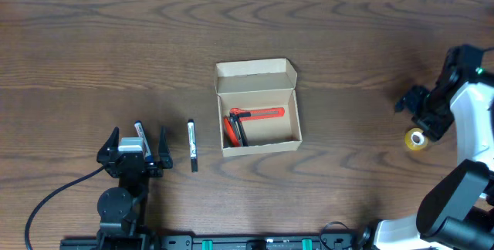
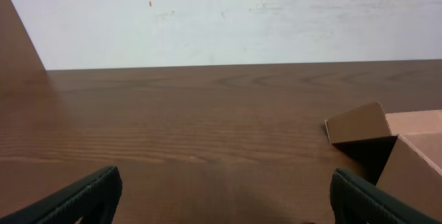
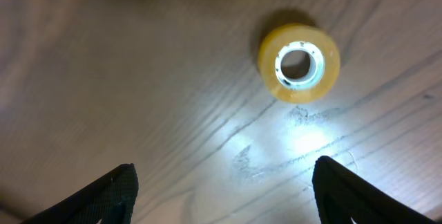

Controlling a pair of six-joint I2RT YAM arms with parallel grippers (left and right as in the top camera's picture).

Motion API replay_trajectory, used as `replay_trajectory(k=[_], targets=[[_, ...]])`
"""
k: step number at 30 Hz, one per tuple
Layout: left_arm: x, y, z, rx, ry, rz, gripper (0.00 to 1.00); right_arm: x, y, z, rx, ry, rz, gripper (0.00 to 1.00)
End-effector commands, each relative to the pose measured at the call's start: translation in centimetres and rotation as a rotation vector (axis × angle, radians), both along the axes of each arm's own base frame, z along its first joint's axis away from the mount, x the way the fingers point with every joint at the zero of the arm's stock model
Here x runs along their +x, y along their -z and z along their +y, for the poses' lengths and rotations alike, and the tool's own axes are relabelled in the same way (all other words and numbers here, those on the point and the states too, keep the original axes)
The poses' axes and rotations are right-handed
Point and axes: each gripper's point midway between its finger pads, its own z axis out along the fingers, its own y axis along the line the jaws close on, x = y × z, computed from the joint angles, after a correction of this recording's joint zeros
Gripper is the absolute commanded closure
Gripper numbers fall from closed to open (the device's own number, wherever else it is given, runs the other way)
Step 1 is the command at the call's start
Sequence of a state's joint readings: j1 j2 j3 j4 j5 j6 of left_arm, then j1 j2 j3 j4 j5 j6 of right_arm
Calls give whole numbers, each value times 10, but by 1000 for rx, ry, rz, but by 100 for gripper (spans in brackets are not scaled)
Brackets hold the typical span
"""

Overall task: Pack container
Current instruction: 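Release the stapler and move right gripper toward the tape roll, then grasp the yellow tape roll with the right gripper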

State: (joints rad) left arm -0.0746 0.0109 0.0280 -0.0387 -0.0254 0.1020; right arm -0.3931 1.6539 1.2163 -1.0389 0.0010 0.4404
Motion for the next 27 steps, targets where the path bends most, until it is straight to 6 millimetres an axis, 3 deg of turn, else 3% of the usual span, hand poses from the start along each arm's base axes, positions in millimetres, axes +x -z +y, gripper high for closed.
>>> replay_trajectory(k=[1, 27], targets=[[-1, 19, 1, -2, -3, 52, 5, -10, 13, -7, -18, -16, 14, 25], [-1, 19, 1, -2, -3, 52, 5, 8, 61, -24, -25, -87, 33, 24]])
